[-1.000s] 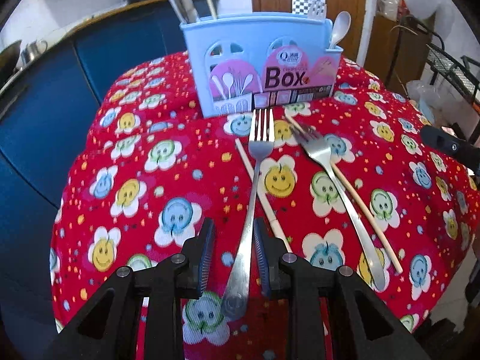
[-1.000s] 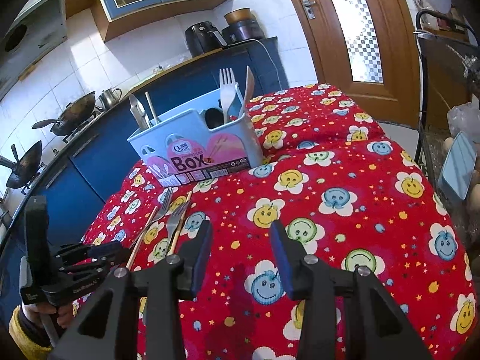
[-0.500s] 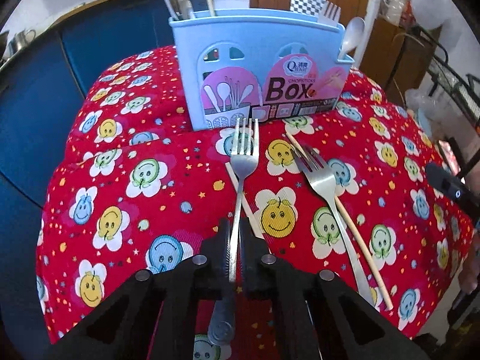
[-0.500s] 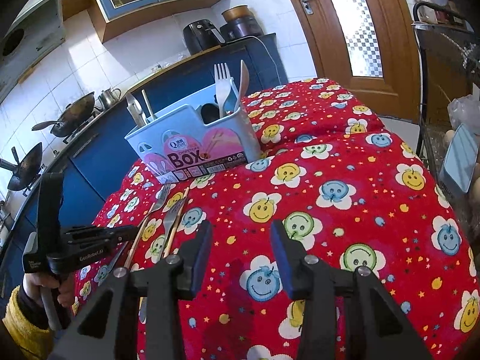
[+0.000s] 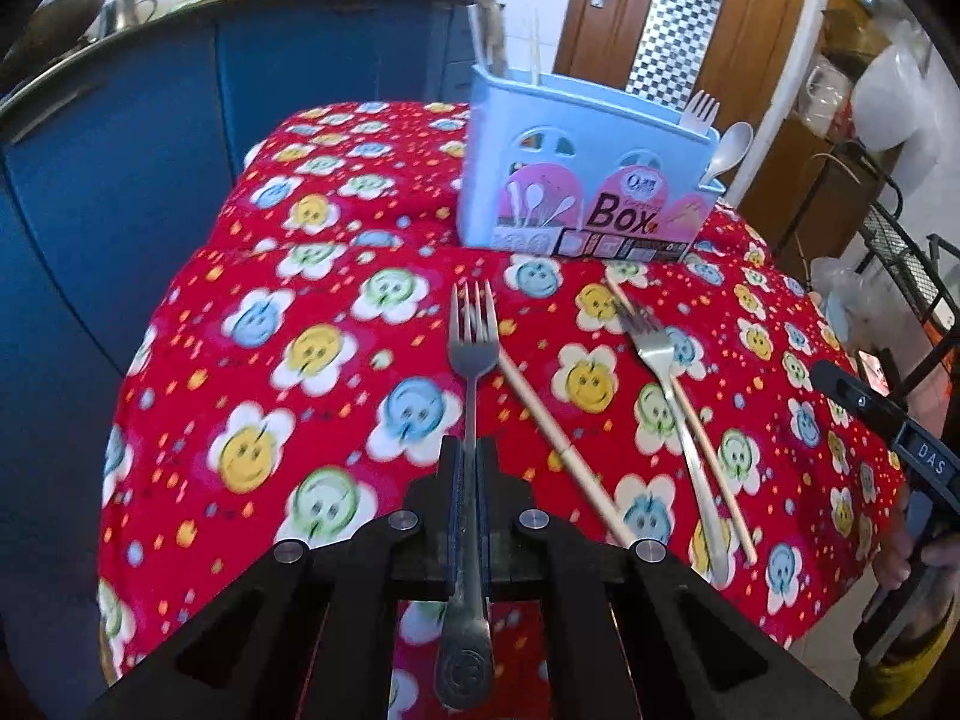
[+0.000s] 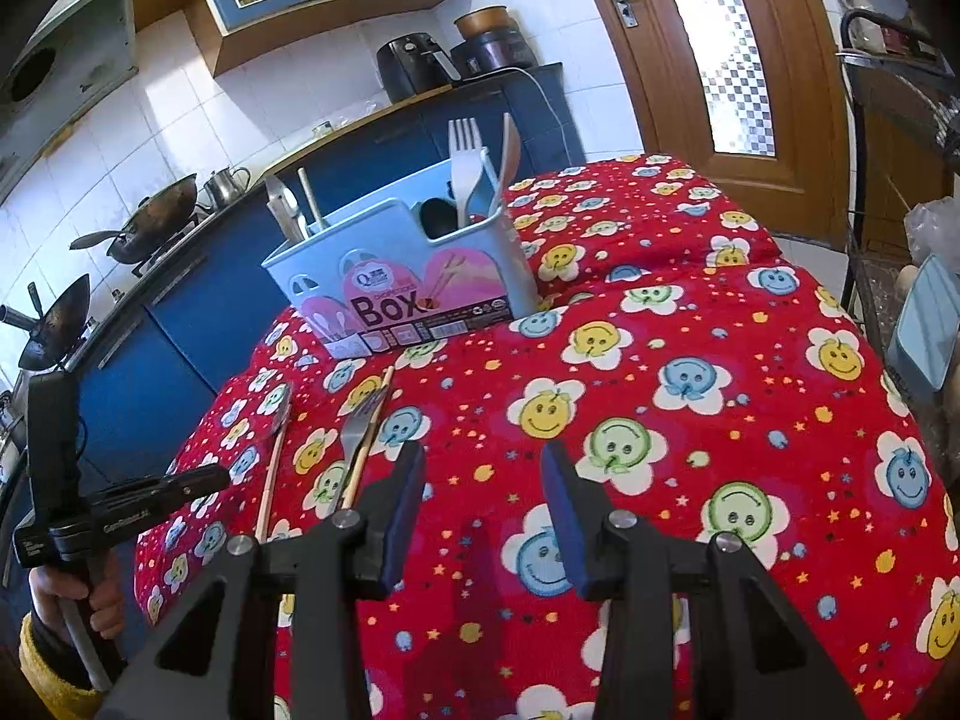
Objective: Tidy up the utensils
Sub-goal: 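Lower the left tool onto a metal fork on the cloth and grasp it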
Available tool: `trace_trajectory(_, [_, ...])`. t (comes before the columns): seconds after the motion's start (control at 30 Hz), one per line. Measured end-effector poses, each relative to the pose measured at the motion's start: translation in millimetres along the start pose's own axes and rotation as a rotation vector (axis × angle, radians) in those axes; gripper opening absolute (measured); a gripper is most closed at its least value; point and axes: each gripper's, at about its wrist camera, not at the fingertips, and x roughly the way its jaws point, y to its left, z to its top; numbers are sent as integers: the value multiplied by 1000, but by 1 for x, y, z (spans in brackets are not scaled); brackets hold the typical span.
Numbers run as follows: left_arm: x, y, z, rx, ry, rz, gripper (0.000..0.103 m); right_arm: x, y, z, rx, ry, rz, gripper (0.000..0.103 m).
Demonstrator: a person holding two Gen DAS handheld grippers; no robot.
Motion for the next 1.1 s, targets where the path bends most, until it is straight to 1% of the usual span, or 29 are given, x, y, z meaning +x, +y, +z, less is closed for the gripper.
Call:
trace_trajectory(0.1, [2, 4, -7, -13, 34, 8, 4, 1, 6, 0, -12, 9, 4, 43])
trace_trajectory(0.2, [8, 4, -12, -6, 75, 15, 5, 1, 10, -1, -19, 16, 6, 43])
trace_trajectory(0.33, [10, 6, -5, -21, 81, 9, 7, 1, 12, -1, -19, 24, 4, 43])
trace_trajectory(0.4, [12, 7, -1, -25, 86, 10, 14, 1, 13, -1, -21, 27, 2, 43])
trace_trajectory(0.53, [20, 5, 9, -6, 103, 11, 18, 1, 15, 1, -30, 31, -2, 43])
trace_trajectory(0.57, [22, 5, 12, 2, 98, 14, 21, 1, 16, 1, -32, 32, -3, 43])
trace_trajectory(0.7, [26, 7, 28, 24, 50, 31, 37, 4, 16, 3, -31, 39, -7, 43])
trace_trajectory(0.77, [30, 10, 35, 25, 36, 37, 38, 7, 17, 2, -31, 47, -7, 43])
trace_trajectory(0.97, [45, 21, 46, 24, 45, 32, 38, 14, 20, 2, -36, 65, -18, 43])
trace_trajectory(1.03, [46, 25, 46, 2, 38, 1, 38, 16, 22, 3, -39, 69, -23, 43])
trace_trajectory(1.1, [46, 27, 46, -19, 30, -58, 38, 18, 23, 4, -40, 70, -30, 43])
